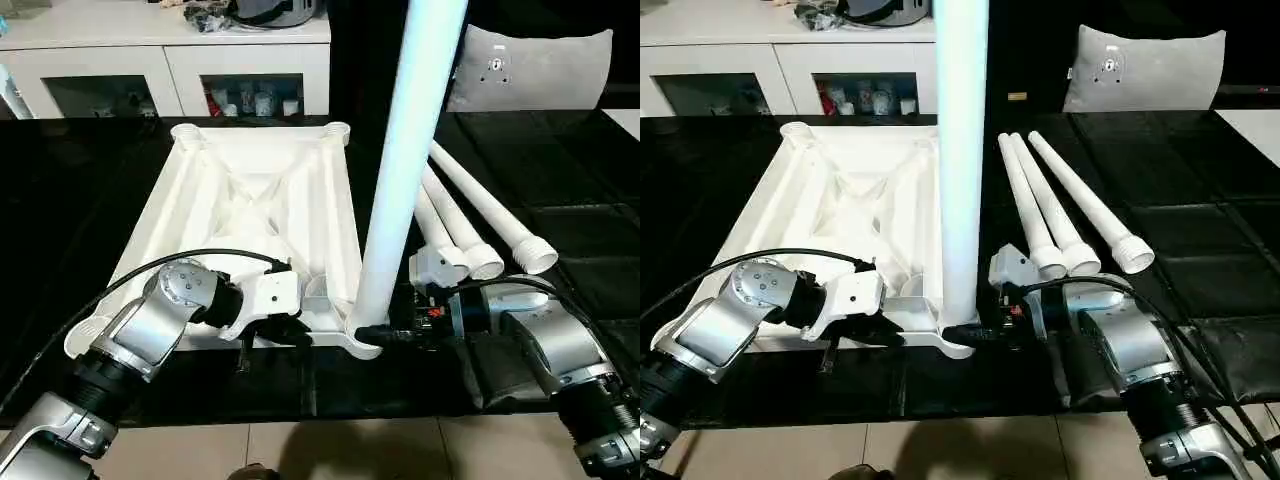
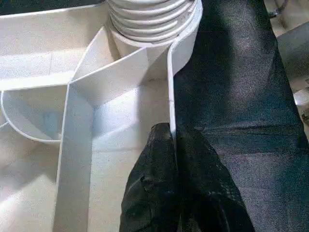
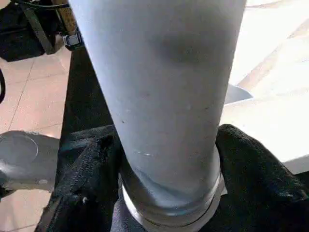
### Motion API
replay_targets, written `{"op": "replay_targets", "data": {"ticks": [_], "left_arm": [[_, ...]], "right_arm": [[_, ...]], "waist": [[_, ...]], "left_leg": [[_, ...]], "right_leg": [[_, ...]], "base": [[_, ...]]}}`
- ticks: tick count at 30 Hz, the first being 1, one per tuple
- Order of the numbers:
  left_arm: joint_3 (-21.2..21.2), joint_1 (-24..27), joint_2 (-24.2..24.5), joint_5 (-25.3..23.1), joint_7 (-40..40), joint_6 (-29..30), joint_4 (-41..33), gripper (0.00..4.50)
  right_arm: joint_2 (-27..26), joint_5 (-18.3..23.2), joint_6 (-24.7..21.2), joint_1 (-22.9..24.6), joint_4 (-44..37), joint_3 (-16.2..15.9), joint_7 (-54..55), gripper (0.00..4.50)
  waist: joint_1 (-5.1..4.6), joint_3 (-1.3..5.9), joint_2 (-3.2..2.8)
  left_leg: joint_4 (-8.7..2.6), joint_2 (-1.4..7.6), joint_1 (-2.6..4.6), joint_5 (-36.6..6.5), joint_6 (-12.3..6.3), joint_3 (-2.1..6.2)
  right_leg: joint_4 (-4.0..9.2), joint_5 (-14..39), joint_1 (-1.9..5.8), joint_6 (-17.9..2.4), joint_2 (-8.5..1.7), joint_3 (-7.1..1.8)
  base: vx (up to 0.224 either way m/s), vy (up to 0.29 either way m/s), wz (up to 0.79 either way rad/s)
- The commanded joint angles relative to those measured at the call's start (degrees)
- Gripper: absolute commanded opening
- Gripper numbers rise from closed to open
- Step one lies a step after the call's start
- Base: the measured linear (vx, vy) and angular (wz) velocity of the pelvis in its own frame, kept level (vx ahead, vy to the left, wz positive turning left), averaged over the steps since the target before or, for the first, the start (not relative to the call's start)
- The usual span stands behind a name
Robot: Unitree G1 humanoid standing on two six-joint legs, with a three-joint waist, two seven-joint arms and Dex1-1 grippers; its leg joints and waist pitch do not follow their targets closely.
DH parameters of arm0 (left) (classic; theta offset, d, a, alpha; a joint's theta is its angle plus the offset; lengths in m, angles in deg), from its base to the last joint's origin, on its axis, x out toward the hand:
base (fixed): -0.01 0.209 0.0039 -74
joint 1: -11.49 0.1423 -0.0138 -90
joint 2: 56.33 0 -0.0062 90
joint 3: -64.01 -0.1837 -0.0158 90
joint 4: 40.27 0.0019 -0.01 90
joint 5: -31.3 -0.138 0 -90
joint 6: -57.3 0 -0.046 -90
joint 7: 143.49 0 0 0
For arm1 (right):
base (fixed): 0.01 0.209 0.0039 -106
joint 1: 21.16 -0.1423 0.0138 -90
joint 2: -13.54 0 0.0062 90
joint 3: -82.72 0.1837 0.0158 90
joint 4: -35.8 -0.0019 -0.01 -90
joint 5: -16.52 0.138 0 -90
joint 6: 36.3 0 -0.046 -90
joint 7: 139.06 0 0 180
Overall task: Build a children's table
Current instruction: Rotate leg to tighten
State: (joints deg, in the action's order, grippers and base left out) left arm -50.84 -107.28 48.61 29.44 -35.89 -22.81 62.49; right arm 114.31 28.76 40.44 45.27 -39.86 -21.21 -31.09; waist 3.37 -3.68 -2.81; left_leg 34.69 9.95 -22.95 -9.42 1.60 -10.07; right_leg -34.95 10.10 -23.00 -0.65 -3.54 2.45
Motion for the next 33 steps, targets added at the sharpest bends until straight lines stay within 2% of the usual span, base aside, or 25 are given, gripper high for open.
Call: {"op": "replay_targets", "data": {"ticks": [1, 6, 11, 13, 14, 15, 16, 17, 18, 20, 21, 22, 23, 24, 25, 26, 27, 28, 29, 31, 33], "left_arm": [[0.3, -1.4, 0.6, -0.3, -0.3, -1.4, 0.2, 0.0], [0.4, -1.2, 0.6, -0.3, -0.2, -1.5, 0.4, 0.0], [1.5, -0.3, 0.1, 0.5, 1.4, 0.8, -0.5, 0.0], [4.5, 0.5, -2.2, 2.5, 5.7, 6.7, -2.4, 0.0], [4.5, 0.5, -2.2, 2.5, 5.7, 6.7, -2.4, 0.0], [6.4, 1.0, -4.1, 3.4, 9.2, 11.5, -4.1, 0.0], [7.3, 1.2, -5.1, 3.4, 11.3, 13.3, -4.8, 0.0], [7.3, 1.2, -5.1, 3.4, 11.3, 13.3, -4.8, 0.0], [8.4, 1.5, -6.8, 3.3, 14.6, 15.8, -5.8, 0.0], [9.5, 1.8, -9.2, 2.5, 19.0, 19.1, -7.0, 0.0], [9.5, 1.8, -9.2, 2.5, 19.0, 19.1, -7.0, 0.0], [10.2, 1.8, -11.2, 1.7, 22.3, 21.7, -8.0, 0.0], [11.5, 1.5, -15.0, 0.3, 27.9, 25.8, -9.2, 0.0], [11.7, 1.3, -15.6, 0.0, 28.8, 26.4, -9.4, 0.0], [12.0, 0.8, -17.4, -0.8, 31.4, 28.0, -9.7, 0.0], [13.0, -0.5, -21.2, -1.7, 36.7, 30.3, -10.0, 0.0], [13.4, -1.1, -23.0, -1.5, 38.5, 31.0, -10.0, 0.0], [13.6, -1.6, -24.1, -1.4, 39.4, 31.2, -10.0, 0.0], [13.6, -2.1, -24.7, -1.5, 40.1, 31.0, -9.6, 0.0], [13.1, -2.8, -25.0, -1.9, 40.8, 30.3, -8.8, 0.0], [12.9, -3.3, -24.8, -2.3, 41.2, 30.1, -8.1, 0.0]], "right_arm": [[0.3, 0.1, -0.2, -0.4, 0.6, -0.7, -1.4, 2.74], [-0.1, 0.0, -0.3, 0.2, 0.2, -1.4, -1.3, 2.67], [-1.3, 0.4, -2.2, 1.4, -1.0, -1.7, 0.2, 2.66], [-4.8, 1.7, -6.9, 2.4, -2.3, -0.5, 5.7, 2.66], [-4.8, 1.7, -6.9, 2.4, -2.3, -0.5, 5.7, 2.66], [-8.7, 1.4, -8.8, 3.0, -2.1, 0.5, 12.0, 2.66], [-10.8, 1.0, -9.2, 3.3, -1.6, 0.8, 15.1, 2.65], [-10.8, 1.0, -9.2, 3.3, -1.6, 0.8, 15.1, 2.65], [-13.7, 0.1, -9.0, 3.6, -0.6, 1.2, 19.6, 2.64], [-17.1, -0.9, -8.9, 3.5, 1.1, 1.7, 24.7, 2.62], [-17.1, -0.9, -8.9, 3.5, 1.1, 1.7, 24.7, 2.54], [-19.7, -1.2, -9.4, 3.1, 2.5, 2.2, 28.1, 2.5], [-23.8, -1.4, -10.3, 2.1, 4.6, 3.5, 33.7, 2.47], [-24.4, -1.4, -10.5, 1.9, 4.9, 3.6, 34.4, 2.48], [-25.9, -1.6, -10.6, 1.3, 5.7, 4.3, 36.6, 2.48], [-28.8, -1.6, -11.6, 0.1, 7.6, 6.2, 41.3, 2.47], [-29.7, -2.0, -11.6, -0.5, 8.5, 6.6, 43.2, 2.47], [-30.1, -2.7, -11.4, -0.9, 9.2, 6.5, 44.4, 2.47], [-30.3, -3.1, -11.3, -1.1, 9.7, 6.4, 44.9, 2.47], [-30.7, -3.2, -11.1, -1.3, 10.3, 6.9, 45.6, 2.47], [-30.9, -3.3, -10.8, -1.3, 10.6, 7.6, 46.7, 2.47]], "waist": [[-0.25, 4.1, 0.36], [-0.25, 4.1, 0.32], [-0.3, 4.05, 0.19], [-0.38, 3.94, 0.19], [-0.59, 3.85, 0.26], [-0.78, 3.74, 0.35], [-0.97, 3.57, 0.22], [-1.49, 3.52, 0.37], [-1.7, 3.53, 0.4], [-2.4, 3.4, 0.37], [-2.88, 3.12, 0.34], [-3.2, 3.21, 0.55], [-3.58, 3.06, 0.52], [-3.84, 2.94, 0.46], [-3.87, 2.99, 0.76], [-4.01, 3.02, 0.78], [-4.27, 3.0, 0.67], [-4.38, 3.15, 0.61], [-4.44, 3.42, 0.71], [-4.38, 3.65, 0.52], [-4.12, 3.89, 0.42]], "left_leg": [[-4.22, 3.04, 1.82, -15.4, -1.49, 1.09], [-4.21, 3.03, 1.87, -15.7, -1.51, 1.07], [-4.26, 3.01, 1.91, -16.2, -1.27, 1.06], [-4.39, 3.03, 1.89, -16.7, -0.98, 1.14], [-4.45, 3.0, 1.88, -16.9, -0.7, 1.11], [-4.49, 2.88, 1.93, -17.9, -0.22, 1.17], [-4.55, 2.77, 2.1, -19.0, 0.49, 1.25], [-4.66, 2.63, 1.91, -20.3, 1.18, 1.54], [-4.7, 2.57, 1.86, -20.8, 1.37, 1.64], [-4.75, 2.54, 1.99, -22.6, 1.98, 1.85], [-4.7, 2.51, 2.3, -24.2, 2.09, 1.8], [-4.45, 2.33, 2.57, -24.8, 2.09, 1.82], [-4.38, 2.26, 2.53, -25.0, 2.07, 1.87], [-4.33, 2.25, 2.53, -25.1, 2.11, 1.85], [-4.09, 2.03, 2.75, -25.2, 2.06, 1.98], [-4.1, 2.01, 2.66, -25.1, 1.79, 2.02], [-4.16, 2.04, 2.51, -24.9, 1.71, 1.98], [-4.35, 2.06, 2.47, -25.1, 1.84, 2.19], [-4.43, 2.1, 2.46, -25.1, 1.38, 2.13], [-4.76, 2.29, 1.87, -23.2, 0.59, 2.02], [-4.73, 2.37, 1.81, -21.2, -0.08, 1.73]], "right_leg": [[4.46, 16.7, 2.19, -12.4, -4.19, -2.25], [4.46, 16.7, 2.16, -12.5, -4.18, -2.22], [4.46, 16.7, 2.11, -12.6, -4.12, -2.25], [4.52, 17.6, 2.09, -12.7, -4.16, -2.18], [4.49, 18.1, 2.09, -12.7, -4.08, -2.21], [4.66, 20.2, 1.98, -12.3, -4.1, -2.16], [4.9, 22.7, 1.62, -11.7, -4.14, -2.16], [5.04, 25.3, 1.84, -10.6, -4.28, -2.02], [5.17, 26.3, 1.9, -10.0, -4.27, -1.94], [5.47, 28.8, 1.69, -8.9, -4.32, -1.83], [5.9, 30.4, 1.15, -8.7, -4.28, -1.89], [6.15, 32.3, 1.07, -7.9, -4.3, -1.88], [6.32, 33.8, 0.92, -7.5, -4.3, -1.82], [6.5, 34.7, 0.74, -7.4, -4.33, -1.84], [6.9, 37.0, 0.73, -6.3, -4.37, -1.51], [7.1, 37.5, 0.74, -5.7, -4.36, -1.51], [7.05, 37.0, 0.71, -5.7, -4.24, -1.55], [7.0, 35.8, 0.86, -5.5, -4.04, -1.23], [7.04, 33.7, 0.94, -5.6, -3.99, -1.29], [6.6, 28.4, 1.38, -6.7, -3.95, -1.52], [6.25, 23.4, 1.34, -8.1, -3.94, -1.84]], "base": [[0.0, 0.0, 0.0], [0.0, 0.0, 0.0], [0.0, 0.0, 0.0], [0.0, 0.0, 0.0], [0.0, 0.0, 0.0], [0.0, 0.0, 0.0], [0.0, 0.0, 0.0], [0.0, 0.0, 0.0], [0.0, 0.0, 0.0], [0.0, 0.0, 0.0], [0.0, 0.0, 0.0], [0.0, 0.0, 0.0], [0.0, 0.0, 0.0], [0.0, 0.0, 0.0], [0.0, 0.0, 0.0], [0.0, 0.0, 0.0], [0.0, 0.0, 0.0], [0.0, 0.0, 0.0], [0.0, 0.0, 0.0], [0.0, 0.0, 0.0], [0.0, 0.0, 0.0]]}}
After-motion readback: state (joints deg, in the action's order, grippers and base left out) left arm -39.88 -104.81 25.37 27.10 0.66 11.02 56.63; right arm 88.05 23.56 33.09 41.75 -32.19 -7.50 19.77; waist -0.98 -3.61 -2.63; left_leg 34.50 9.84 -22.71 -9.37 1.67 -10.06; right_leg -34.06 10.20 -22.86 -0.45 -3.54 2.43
